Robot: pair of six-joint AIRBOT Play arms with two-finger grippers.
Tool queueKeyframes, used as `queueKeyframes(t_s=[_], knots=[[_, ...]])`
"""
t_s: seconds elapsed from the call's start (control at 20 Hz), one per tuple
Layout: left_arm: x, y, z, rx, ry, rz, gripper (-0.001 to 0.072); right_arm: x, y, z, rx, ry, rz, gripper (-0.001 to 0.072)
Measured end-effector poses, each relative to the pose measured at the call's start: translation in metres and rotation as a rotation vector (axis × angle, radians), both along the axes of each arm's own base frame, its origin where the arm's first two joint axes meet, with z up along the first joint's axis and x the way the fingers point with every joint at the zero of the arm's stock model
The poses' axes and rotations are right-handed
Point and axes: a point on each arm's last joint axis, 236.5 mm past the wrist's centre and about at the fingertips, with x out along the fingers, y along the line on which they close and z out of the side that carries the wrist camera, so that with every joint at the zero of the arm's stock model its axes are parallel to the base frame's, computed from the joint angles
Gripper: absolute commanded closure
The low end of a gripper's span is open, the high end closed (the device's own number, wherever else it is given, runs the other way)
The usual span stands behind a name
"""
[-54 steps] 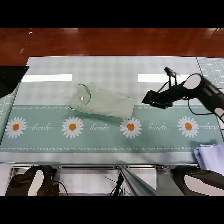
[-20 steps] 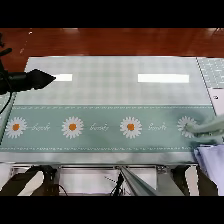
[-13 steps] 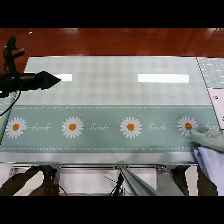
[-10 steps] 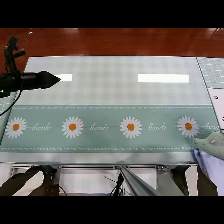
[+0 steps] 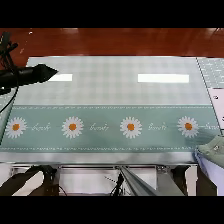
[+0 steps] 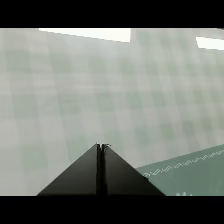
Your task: Fold the shirts.
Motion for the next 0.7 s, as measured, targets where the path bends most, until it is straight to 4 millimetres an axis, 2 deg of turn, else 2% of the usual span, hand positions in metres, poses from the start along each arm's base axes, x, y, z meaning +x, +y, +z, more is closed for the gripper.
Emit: queueKeyframes(t_s=[0.4,0.7], knots=[[0.007,0.008,0.004,0.002,-0.022,0.033,0.0678,-0.041,0.008,-0.019,-0.005,0.161,-0.07,0.0682],[0.011,0.029,0.004,0.004,-0.024,0.087,0.0679,-0.062,0.013,-0.041,0.045,0.297,-0.088,0.0683]])
